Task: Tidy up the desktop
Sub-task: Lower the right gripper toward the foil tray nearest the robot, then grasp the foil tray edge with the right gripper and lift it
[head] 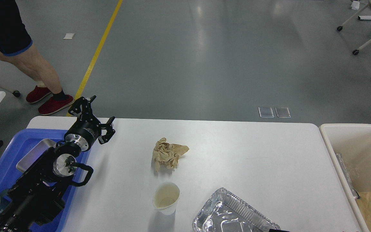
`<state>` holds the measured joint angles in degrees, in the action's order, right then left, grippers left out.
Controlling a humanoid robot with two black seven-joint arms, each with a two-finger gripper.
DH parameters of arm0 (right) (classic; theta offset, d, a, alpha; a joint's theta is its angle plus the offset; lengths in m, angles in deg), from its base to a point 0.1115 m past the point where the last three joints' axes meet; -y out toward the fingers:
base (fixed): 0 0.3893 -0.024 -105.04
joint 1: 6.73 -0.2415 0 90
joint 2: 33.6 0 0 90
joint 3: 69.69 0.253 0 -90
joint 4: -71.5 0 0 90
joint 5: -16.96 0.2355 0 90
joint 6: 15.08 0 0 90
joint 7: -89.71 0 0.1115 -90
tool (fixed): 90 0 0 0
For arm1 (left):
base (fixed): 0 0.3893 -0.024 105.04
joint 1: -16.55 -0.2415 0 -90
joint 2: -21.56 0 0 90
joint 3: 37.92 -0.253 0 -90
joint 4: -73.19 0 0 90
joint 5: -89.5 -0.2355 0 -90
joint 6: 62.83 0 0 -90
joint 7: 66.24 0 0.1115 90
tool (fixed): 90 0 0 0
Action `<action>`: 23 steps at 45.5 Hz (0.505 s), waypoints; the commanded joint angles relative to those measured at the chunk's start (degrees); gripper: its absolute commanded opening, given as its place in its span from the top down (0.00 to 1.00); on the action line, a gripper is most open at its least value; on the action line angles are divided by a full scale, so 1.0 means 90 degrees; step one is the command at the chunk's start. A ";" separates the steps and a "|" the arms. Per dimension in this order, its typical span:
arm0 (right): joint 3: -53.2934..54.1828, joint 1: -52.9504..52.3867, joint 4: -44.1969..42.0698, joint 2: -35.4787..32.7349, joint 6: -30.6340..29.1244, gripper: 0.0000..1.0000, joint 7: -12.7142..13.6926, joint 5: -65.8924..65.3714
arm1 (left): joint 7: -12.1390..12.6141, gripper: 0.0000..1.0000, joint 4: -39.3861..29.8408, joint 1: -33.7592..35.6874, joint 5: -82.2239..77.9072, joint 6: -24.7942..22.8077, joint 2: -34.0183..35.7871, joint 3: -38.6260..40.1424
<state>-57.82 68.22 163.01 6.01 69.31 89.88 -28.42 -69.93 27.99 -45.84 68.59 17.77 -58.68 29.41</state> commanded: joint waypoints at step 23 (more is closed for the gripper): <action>-0.0011 -0.0056 -0.0646 0.0658 0.0027 0.96 -0.0009 -0.0220 | 0.0000 0.03 0.0012 -0.0021 -0.0001 -0.0001 0.0000 0.0000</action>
<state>-58.02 67.77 157.46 11.75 69.55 89.88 -30.05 -69.93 28.11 -46.01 68.58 17.77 -58.71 29.41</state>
